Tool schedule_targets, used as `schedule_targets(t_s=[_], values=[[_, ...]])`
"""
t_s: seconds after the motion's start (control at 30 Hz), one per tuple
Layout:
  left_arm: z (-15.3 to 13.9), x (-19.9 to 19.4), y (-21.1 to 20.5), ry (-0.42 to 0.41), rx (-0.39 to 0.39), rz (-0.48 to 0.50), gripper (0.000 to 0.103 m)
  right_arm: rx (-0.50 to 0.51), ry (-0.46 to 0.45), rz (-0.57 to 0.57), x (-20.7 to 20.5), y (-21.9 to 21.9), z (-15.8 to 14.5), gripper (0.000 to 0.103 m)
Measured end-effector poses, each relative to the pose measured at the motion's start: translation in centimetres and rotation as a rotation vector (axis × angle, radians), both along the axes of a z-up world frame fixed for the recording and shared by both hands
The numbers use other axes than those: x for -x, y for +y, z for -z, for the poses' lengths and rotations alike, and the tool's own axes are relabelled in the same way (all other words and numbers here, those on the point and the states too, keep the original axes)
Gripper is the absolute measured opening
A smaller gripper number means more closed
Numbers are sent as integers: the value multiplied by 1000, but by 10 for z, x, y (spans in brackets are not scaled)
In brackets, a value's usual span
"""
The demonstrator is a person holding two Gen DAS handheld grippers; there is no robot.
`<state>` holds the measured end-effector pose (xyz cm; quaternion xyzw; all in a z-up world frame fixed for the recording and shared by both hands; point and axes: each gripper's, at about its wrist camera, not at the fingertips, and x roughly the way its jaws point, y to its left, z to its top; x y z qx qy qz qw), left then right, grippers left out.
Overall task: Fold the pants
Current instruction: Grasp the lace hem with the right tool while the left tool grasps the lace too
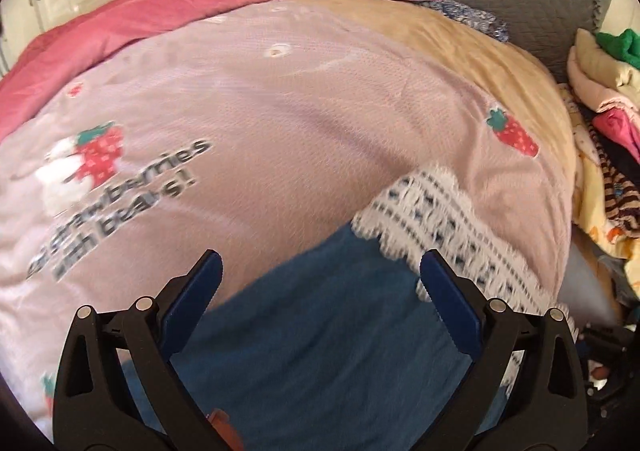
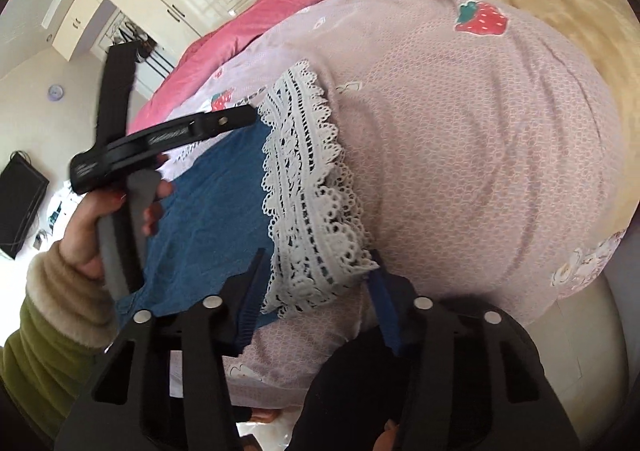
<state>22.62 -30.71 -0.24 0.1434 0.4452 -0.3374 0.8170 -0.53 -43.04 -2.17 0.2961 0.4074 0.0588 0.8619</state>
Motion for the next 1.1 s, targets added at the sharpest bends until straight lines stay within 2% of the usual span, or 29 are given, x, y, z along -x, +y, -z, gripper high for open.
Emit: schedule_targets(t_s=[0.03, 0.2, 0.33, 0.47, 0.53, 0.6, 0.7, 0.8, 1.1], values=[[2, -4, -5, 13, 2, 29, 92, -2, -4, 6, 2, 0, 0, 43], [11, -7, -20, 42, -7, 139, 72, 58, -46, -3, 6, 9, -8, 40], [21, -11, -27, 100, 3, 212, 60, 15, -15, -9, -7, 9, -2, 40], [26, -13, -29, 171, 33, 241, 40, -77, 21, -16, -22, 5, 11, 40], [27, -13, -30, 196, 40, 239, 37, -85, 17, -7, -23, 3, 11, 33], [26, -13, -29, 202, 47, 243, 28, -93, -3, -2, -22, 1, 8, 23], [21, -13, -25, 191, 60, 246, 17, -65, -38, 0, -18, 4, -1, 20], [13, -16, -16, 186, 111, 249, 14, 14, -89, -14, -14, 14, -17, 20], [-21, -13, 17, 159, 283, 253, 14, 174, -228, -83, -10, 52, -61, 19]])
